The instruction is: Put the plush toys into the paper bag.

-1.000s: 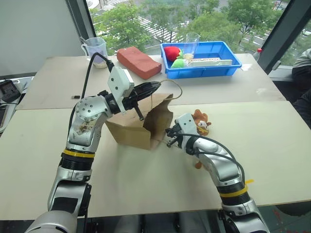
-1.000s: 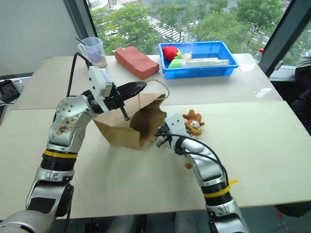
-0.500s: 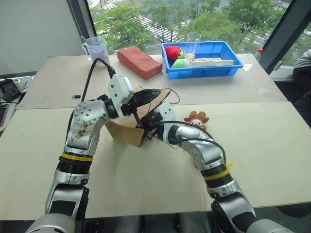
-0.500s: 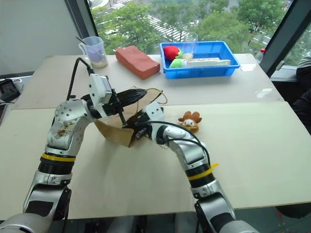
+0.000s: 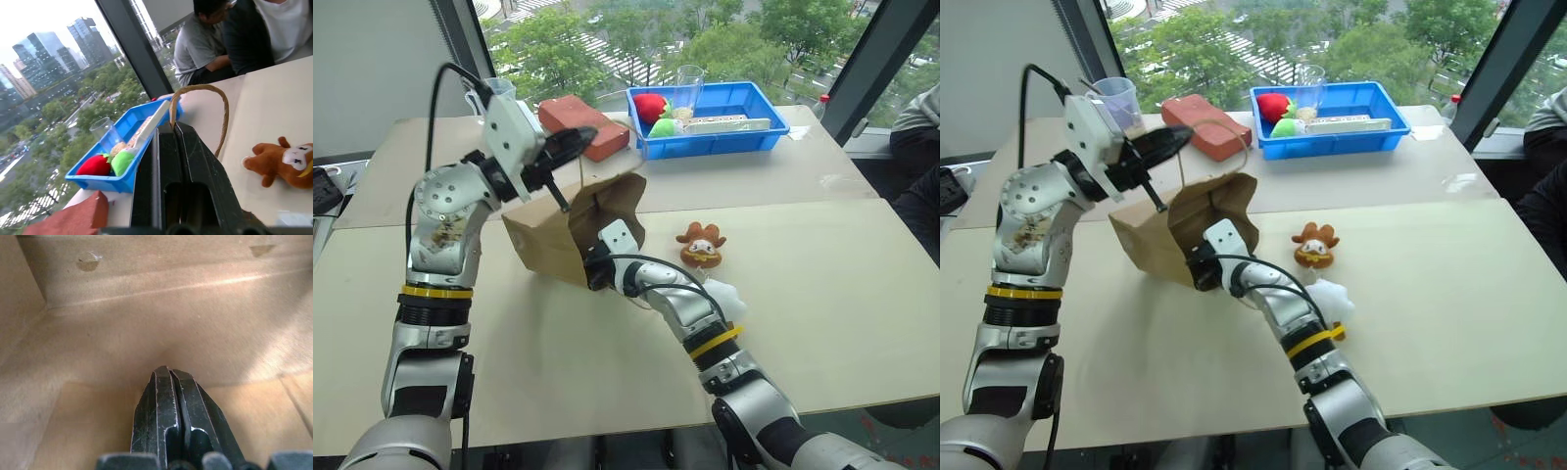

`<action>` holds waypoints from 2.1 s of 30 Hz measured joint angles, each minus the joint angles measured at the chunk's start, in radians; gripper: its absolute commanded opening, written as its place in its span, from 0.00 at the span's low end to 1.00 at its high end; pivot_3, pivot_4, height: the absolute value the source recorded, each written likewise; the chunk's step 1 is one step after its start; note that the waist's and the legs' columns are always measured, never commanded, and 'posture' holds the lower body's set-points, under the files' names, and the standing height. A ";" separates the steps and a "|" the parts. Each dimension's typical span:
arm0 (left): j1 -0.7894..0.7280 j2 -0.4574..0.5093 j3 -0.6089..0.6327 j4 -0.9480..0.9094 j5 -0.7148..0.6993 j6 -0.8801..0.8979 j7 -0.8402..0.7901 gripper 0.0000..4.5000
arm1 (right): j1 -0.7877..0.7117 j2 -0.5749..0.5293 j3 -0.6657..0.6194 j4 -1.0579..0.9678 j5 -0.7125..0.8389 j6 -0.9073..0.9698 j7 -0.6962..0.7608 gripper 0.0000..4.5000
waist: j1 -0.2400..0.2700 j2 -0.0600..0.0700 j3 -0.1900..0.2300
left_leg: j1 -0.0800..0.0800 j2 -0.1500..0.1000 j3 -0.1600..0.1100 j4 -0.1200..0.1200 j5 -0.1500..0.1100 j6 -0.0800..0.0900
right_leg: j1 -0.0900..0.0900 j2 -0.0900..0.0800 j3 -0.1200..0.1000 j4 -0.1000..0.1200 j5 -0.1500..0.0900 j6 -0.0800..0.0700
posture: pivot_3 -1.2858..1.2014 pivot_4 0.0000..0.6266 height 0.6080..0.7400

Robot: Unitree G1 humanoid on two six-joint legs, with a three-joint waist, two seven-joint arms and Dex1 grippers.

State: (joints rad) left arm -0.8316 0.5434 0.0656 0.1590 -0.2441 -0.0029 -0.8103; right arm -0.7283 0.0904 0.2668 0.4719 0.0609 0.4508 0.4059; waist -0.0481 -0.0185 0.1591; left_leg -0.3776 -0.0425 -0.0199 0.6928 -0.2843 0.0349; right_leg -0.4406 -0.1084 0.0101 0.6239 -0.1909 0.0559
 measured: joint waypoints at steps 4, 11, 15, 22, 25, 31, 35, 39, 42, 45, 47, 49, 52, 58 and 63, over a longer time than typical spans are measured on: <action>-0.057 -0.004 0.049 0.016 0.023 -0.012 0.128 0.00 | -0.022 0.001 -0.010 0.046 0.000 -0.017 -0.036 0.01 | 0.005 0.000 0.000 | 0.001 0.000 -0.001 0.001 0.000 0.000 | 0.001 0.000 0.000 0.001 0.000 0.000 | 0.52 0.24 1.00; -0.081 -0.032 0.063 -0.004 0.049 0.021 0.260 0.00 | -0.053 0.002 -0.028 0.097 0.002 -0.041 -0.060 0.01 | 0.005 0.001 -0.001 | 0.001 -0.001 -0.002 0.000 0.000 -0.001 | 0.001 0.000 0.000 0.002 0.000 0.000 | 0.52 0.24 1.00; -0.055 -0.029 0.064 -0.061 0.046 0.057 0.269 0.00 | -0.083 0.003 -0.044 0.145 0.002 -0.063 -0.082 0.01 | 0.004 0.001 -0.001 | 0.002 -0.001 -0.003 -0.001 0.000 -0.001 | 0.000 0.000 0.000 0.002 0.000 0.000 | 0.52 0.24 1.00; 0.130 -0.002 0.042 -0.188 -0.010 0.141 0.170 0.00 | -0.086 0.003 -0.080 0.144 0.043 -0.094 -0.023 0.01 | 0.002 0.003 -0.002 | 0.000 -0.002 -0.005 -0.002 0.000 -0.001 | -0.002 0.000 0.001 0.001 0.000 0.000 | 0.52 0.24 1.00; 0.129 -0.001 0.034 -0.184 -0.011 0.118 0.145 0.00 | -0.080 0.001 -0.081 0.052 0.072 -0.081 0.029 0.01 | 0.001 0.003 -0.002 | -0.003 -0.002 -0.005 -0.002 0.000 -0.001 | -0.005 0.000 0.001 0.002 0.000 0.000 | 0.52 0.24 1.00; 0.128 0.001 0.005 -0.146 -0.010 0.071 0.079 0.00 | -0.044 -0.023 -0.106 -0.205 0.153 0.043 0.071 0.26 | 0.001 0.003 -0.002 | -0.009 -0.009 -0.008 -0.001 0.000 -0.002 | -0.016 -0.003 0.001 0.005 0.000 0.000 | 0.52 0.24 1.00; 0.127 -0.001 -0.012 -0.116 -0.010 0.046 0.040 0.00 | -0.037 -0.057 -0.169 -0.401 0.242 0.164 0.074 0.56 | 0.001 0.003 -0.002 | -0.011 -0.011 -0.008 0.000 0.000 -0.002 | -0.017 -0.004 0.001 0.005 0.000 0.000 | 0.52 0.24 1.00; 0.125 -0.013 -0.025 -0.098 -0.011 0.024 0.015 0.00 | -0.016 -0.101 -0.194 -0.526 0.279 0.198 0.073 0.87 | 0.003 0.003 -0.002 | -0.010 -0.011 -0.008 0.000 0.000 -0.002 | -0.016 -0.004 0.001 0.005 0.000 0.000 | 0.52 0.24 1.00; 0.114 -0.025 -0.030 -0.074 -0.010 0.020 0.009 0.00 | 0.047 -0.170 -0.201 -0.601 0.284 0.204 0.080 1.00 | 0.008 0.003 -0.002 | -0.011 -0.013 -0.008 0.001 -0.001 -0.001 | -0.016 -0.005 0.001 0.005 0.000 0.000 | 0.52 0.24 1.00; 0.094 -0.024 -0.028 -0.053 -0.011 0.020 0.005 0.00 | 0.102 -0.295 -0.233 -0.683 0.303 0.254 0.105 1.00 | 0.011 0.003 -0.002 | -0.012 -0.013 -0.007 0.002 -0.001 0.000 | -0.016 -0.005 0.001 0.005 0.000 0.000 | 0.52 0.24 1.00; 0.083 -0.022 -0.028 -0.051 -0.011 0.015 -0.003 0.00 | 0.147 -0.426 -0.247 -0.761 0.320 0.320 0.140 1.00 | 0.014 0.003 -0.002 | -0.012 -0.013 -0.007 0.002 -0.002 0.001 | -0.016 -0.005 0.000 0.004 0.000 0.000 | 0.52 0.24 1.00; 0.081 -0.019 -0.025 -0.047 -0.011 0.008 -0.010 0.00 | 0.200 -0.562 -0.282 -0.814 0.342 0.389 0.184 1.00 | 0.017 0.003 -0.002 | -0.012 -0.013 -0.007 0.002 -0.003 0.003 | -0.016 -0.005 0.001 0.003 0.000 0.000 | 0.52 0.24 1.00; 0.085 -0.017 -0.024 -0.045 -0.013 0.004 -0.023 0.00 | 0.320 -0.846 -0.299 -0.874 0.366 0.463 0.316 1.00 | 0.028 0.003 -0.002 | -0.012 -0.013 -0.006 0.002 -0.004 0.004 | -0.015 -0.005 0.001 0.001 0.000 0.000 | 0.52 0.24 1.00; 0.098 -0.027 -0.028 -0.055 -0.016 0.006 -0.026 0.00 | 0.448 -1.027 -0.354 -0.898 0.427 0.592 0.411 1.00 | 0.030 0.003 -0.002 | -0.010 -0.011 -0.004 0.005 -0.007 0.010 | -0.014 -0.005 0.004 0.001 0.000 0.000 | 0.52 0.24 1.00; 0.101 -0.027 -0.029 -0.059 -0.019 0.008 -0.030 0.00 | 0.528 -0.997 -0.355 -0.933 0.444 0.615 0.389 1.00 | 0.038 0.003 -0.002 | -0.011 -0.012 -0.004 0.010 -0.006 0.009 | -0.012 -0.006 0.004 0.001 0.001 0.001 | 0.52 0.24 1.00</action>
State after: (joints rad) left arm -0.7309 0.5168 0.0369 0.0999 -0.2630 0.0056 -0.8400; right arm -0.2002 -0.9071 -0.0877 -0.4612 0.5048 1.0659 0.7953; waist -0.0101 -0.0158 0.1574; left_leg -0.3883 -0.0547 -0.0241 0.7027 -0.2905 0.0437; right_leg -0.4527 -0.1144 0.0144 0.6249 -0.1903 0.0566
